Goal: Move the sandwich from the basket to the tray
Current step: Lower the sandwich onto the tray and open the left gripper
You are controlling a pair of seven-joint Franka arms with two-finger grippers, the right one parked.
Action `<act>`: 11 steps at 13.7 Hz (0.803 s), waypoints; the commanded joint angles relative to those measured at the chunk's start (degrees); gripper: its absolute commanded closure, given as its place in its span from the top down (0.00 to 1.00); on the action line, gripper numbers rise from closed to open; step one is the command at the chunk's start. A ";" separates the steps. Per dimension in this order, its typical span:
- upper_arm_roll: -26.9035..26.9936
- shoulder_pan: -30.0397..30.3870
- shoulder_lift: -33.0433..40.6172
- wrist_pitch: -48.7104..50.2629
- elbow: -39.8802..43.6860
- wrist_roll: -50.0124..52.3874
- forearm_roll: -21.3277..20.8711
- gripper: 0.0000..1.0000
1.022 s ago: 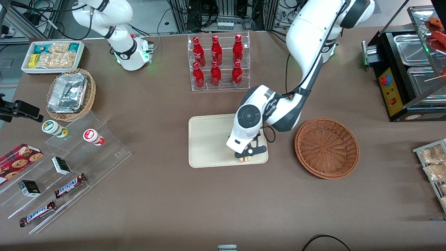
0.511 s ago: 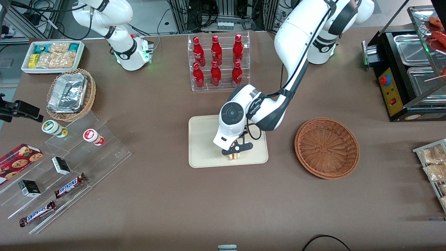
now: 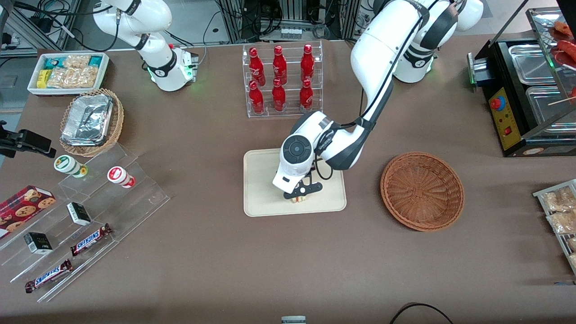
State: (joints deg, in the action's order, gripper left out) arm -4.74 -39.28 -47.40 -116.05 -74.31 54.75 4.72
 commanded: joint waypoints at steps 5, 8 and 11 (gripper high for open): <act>0.43 -0.36 0.20 3.01 4.69 1.06 0.56 1.00; 0.70 -0.01 2.22 7.32 7.06 0.88 0.38 1.00; 0.79 0.17 5.38 9.70 7.60 -0.08 -0.06 1.00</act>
State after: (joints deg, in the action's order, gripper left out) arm -4.29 -39.02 -44.66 -108.32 -66.44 54.87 4.72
